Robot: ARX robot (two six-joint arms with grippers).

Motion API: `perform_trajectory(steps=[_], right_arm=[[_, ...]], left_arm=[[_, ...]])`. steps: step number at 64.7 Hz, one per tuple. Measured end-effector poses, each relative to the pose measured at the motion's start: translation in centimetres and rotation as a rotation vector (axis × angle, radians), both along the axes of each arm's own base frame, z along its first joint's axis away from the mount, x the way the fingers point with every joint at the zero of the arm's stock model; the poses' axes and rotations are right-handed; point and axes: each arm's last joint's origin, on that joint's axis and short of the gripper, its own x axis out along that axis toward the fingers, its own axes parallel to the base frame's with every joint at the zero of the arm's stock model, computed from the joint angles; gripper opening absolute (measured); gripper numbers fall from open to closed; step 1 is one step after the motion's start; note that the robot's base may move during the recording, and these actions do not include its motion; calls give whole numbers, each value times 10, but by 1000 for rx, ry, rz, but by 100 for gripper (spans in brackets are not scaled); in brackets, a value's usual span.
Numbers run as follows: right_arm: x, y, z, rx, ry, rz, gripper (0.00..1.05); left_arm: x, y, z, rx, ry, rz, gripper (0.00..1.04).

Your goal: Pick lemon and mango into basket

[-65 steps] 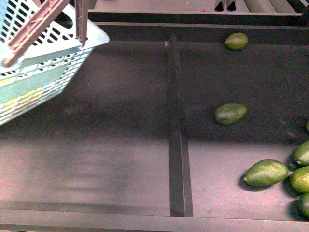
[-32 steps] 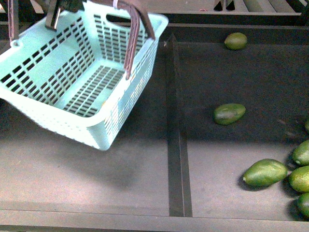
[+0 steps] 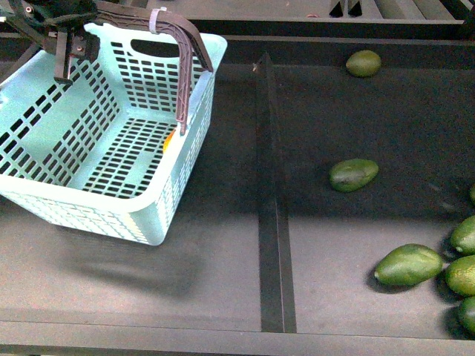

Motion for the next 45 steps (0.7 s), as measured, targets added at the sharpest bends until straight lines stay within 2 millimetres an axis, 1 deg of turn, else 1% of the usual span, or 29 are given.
perform_trajectory(steps=[2,5,7,10,12,15,21,23,26,29,36,38,39,40,41,43,44,45], right_arm=[[0,0,0,0,0,0,96],[0,0,0,0,0,0,96],[0,0,0,0,0,0,96],[0,0,0,0,0,0,96],[0,0,0,0,0,0,96],[0,0,0,0,0,0,96],[0,0,0,0,0,0,96],[0,0,0,0,0,0,96],[0,0,0,0,0,0,96],[0,0,0,0,0,0,96],[0,0,0,0,0,0,96],[0,0,0,0,0,0,96],[0,0,0,0,0,0,96],[0,0,0,0,0,0,96],[0,0,0,0,0,0,96],[0,0,0,0,0,-1,96],[0,0,0,0,0,0,96],[0,0,0,0,0,0,96]], left_arm=[[-2,1,0,4,2,18,42],[-7,3,1,12,16,50,49],[-13,6,4,18,27,91,56],[-21,9,8,22,37,135,63],[-30,14,13,31,51,174,70],[-41,21,20,46,62,214,77],[-71,43,42,104,107,307,97],[-79,48,46,122,122,322,100],[-94,56,55,151,145,342,97],[-99,56,60,165,156,331,98],[-102,41,76,194,164,214,98],[-103,34,84,208,138,158,98],[-103,32,87,208,91,81,95],[-104,31,89,208,52,40,93],[-105,29,91,216,-29,-57,90],[-112,27,93,322,-182,-241,83],[-115,27,93,356,-220,-275,81],[-120,28,92,430,-295,-336,77]])
